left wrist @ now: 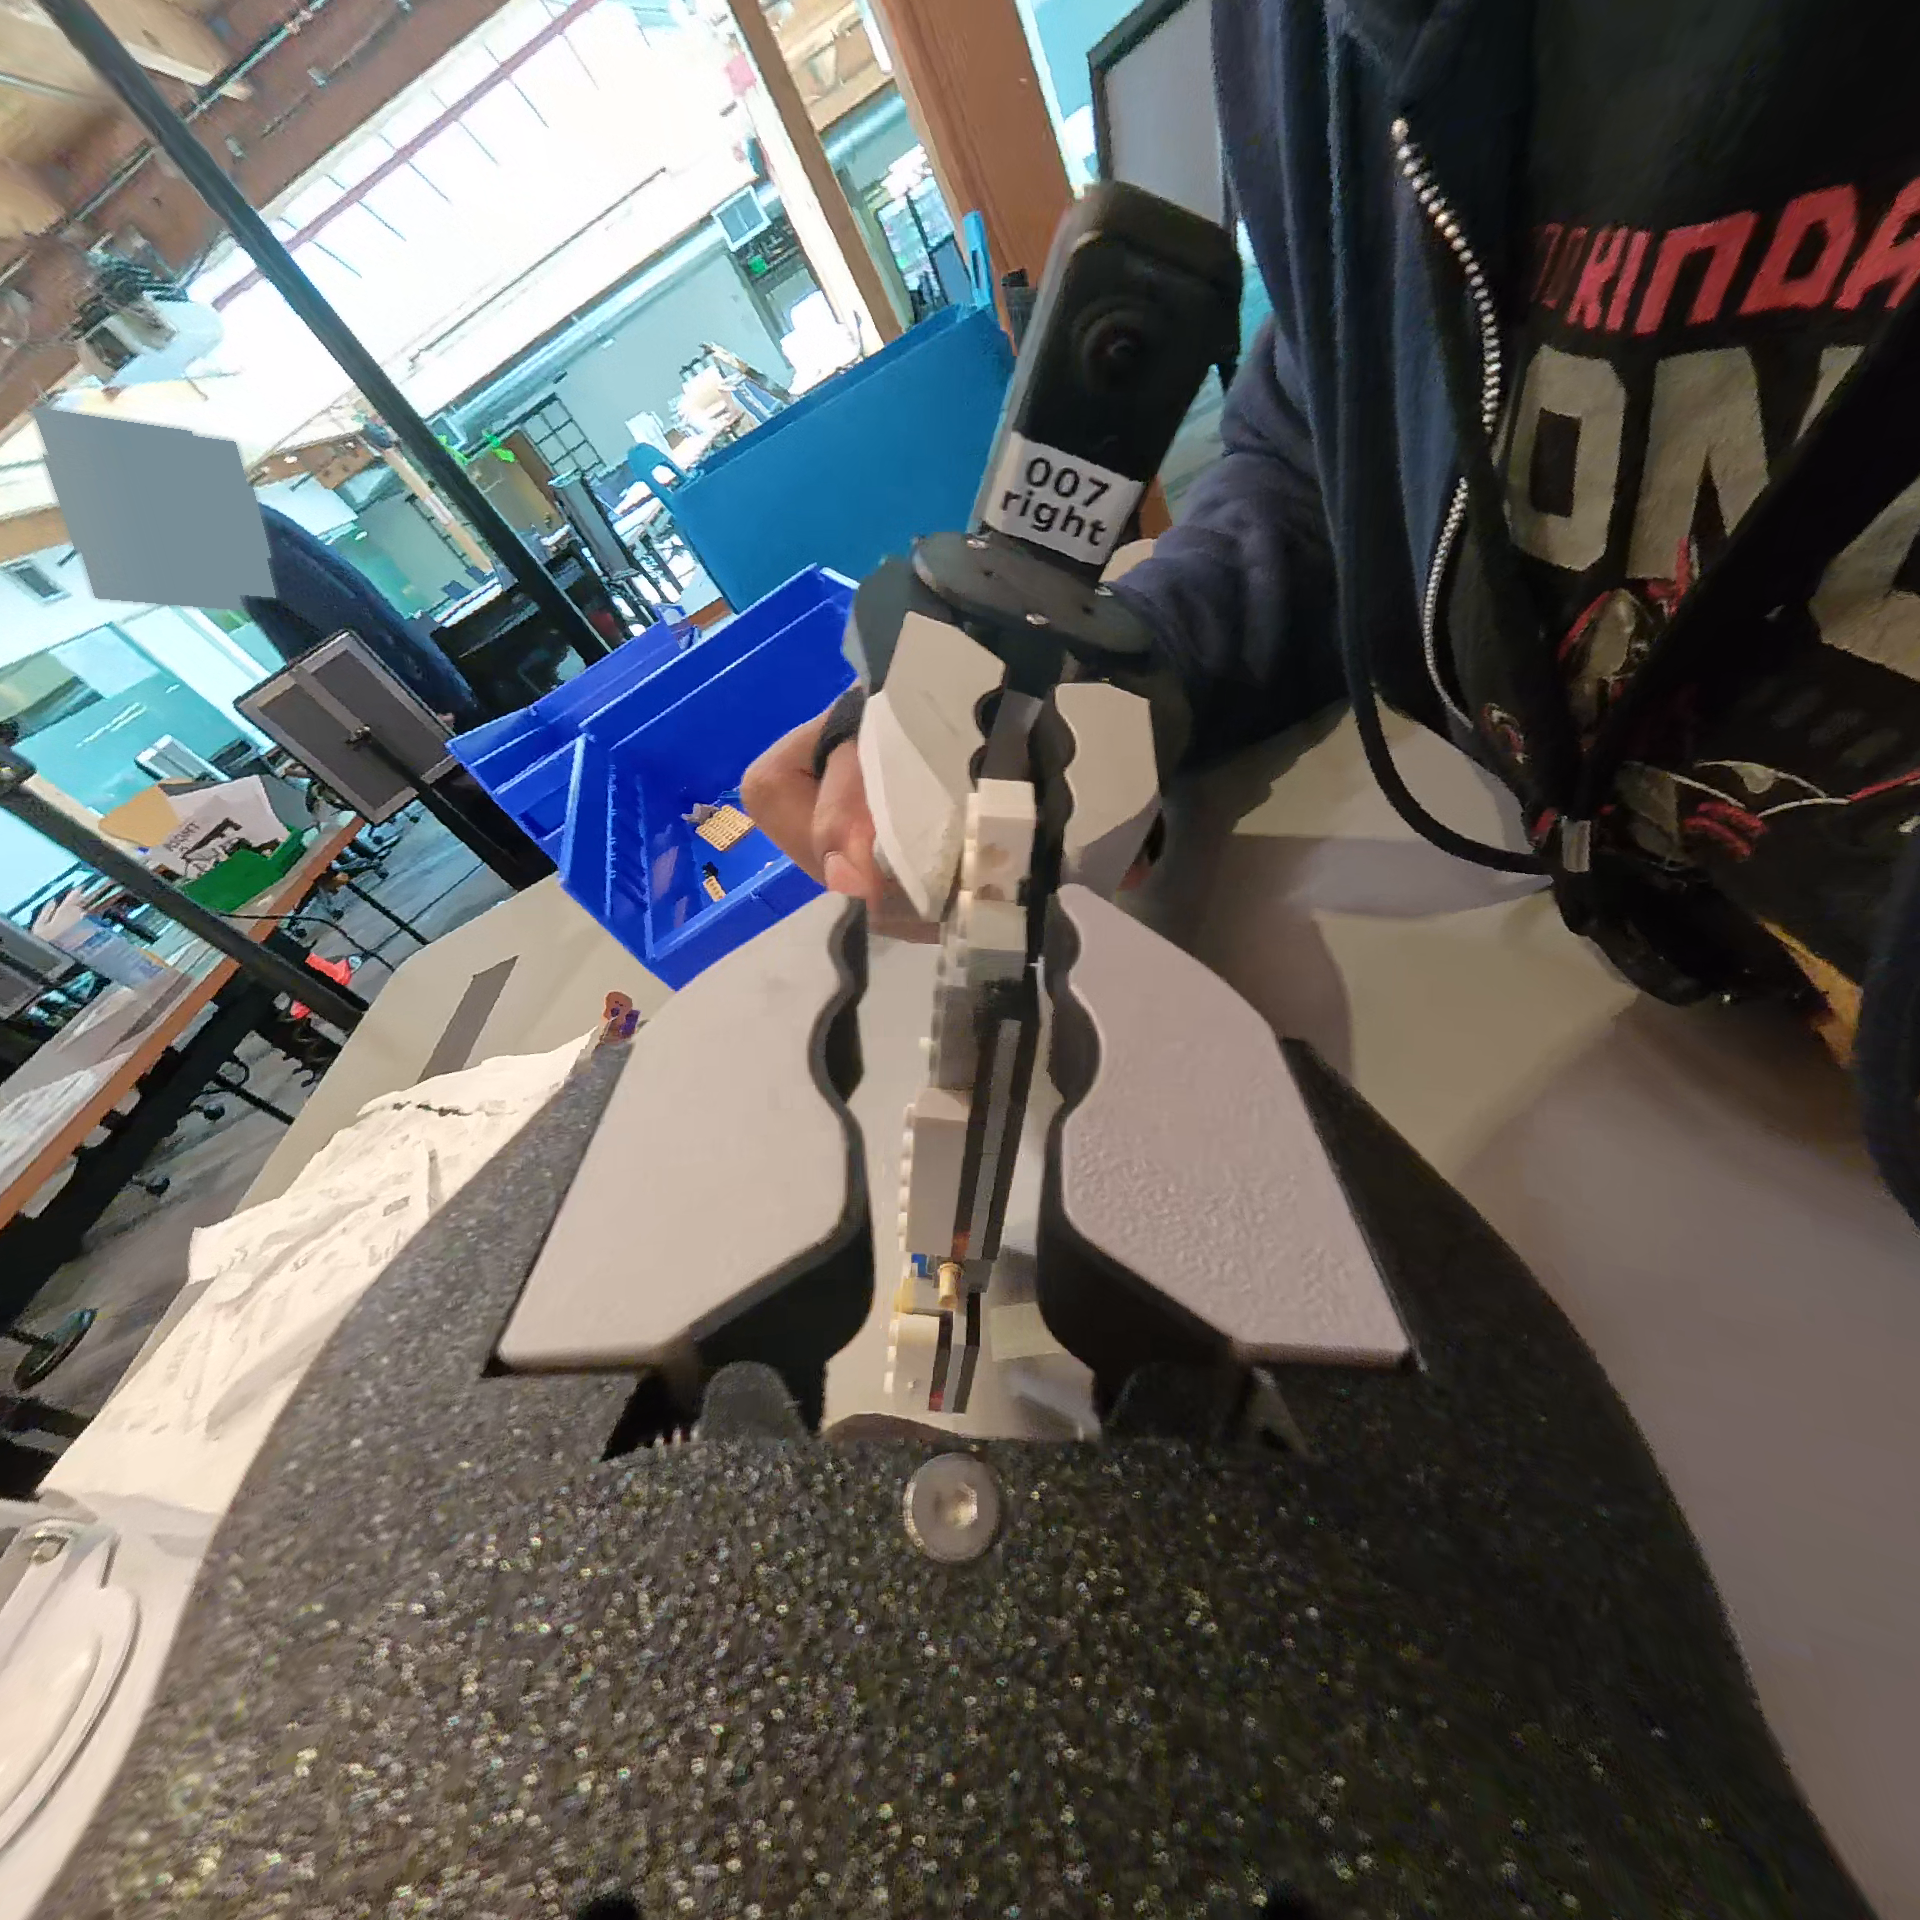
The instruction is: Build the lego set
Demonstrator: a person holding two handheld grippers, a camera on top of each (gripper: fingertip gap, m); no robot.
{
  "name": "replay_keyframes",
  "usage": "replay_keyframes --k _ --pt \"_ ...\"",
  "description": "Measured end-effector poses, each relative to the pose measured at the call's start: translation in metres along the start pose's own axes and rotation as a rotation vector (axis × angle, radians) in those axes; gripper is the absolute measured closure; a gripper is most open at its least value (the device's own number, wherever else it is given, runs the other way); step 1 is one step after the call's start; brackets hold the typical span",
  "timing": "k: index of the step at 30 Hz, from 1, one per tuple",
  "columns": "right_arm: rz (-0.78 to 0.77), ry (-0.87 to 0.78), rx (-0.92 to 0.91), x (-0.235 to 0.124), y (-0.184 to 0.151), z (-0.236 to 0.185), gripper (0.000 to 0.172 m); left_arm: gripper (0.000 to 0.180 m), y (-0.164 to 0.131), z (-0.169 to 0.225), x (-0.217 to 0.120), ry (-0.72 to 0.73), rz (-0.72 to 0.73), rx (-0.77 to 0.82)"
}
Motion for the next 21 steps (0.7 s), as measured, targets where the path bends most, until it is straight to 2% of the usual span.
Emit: replay_keyframes --k 2,8,14,21 --pt "-0.015 -0.002 -0.015 0.001 -0.001 -0.001 0.155 0.141 0.000 -0.003 -0.003 0.016 0.004 -0.009" --pt "-0.030 -0.010 -0.025 0.001 -0.002 -0.001 0.155 0.140 -0.002 -0.001 -0.006 0.021 -0.017 0.058" --pt "-0.035 -0.012 -0.027 0.001 -0.003 -0.001 0.155 0.151 -0.004 0.005 -0.003 0.022 -0.031 0.136" --pt "-0.042 -0.007 -0.039 0.002 -0.002 -0.002 0.155 0.162 -0.006 0.004 0.004 0.007 -0.028 0.157"
Point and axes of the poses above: each gripper's, where its closed fingertips meet, x out along the fingers, y out of its top, z = x × y across the jaws, the point moved 4 cm from there along -x, back along the fingers, and after that the axes turned 13 degrees about y, right-handed, at the moved point
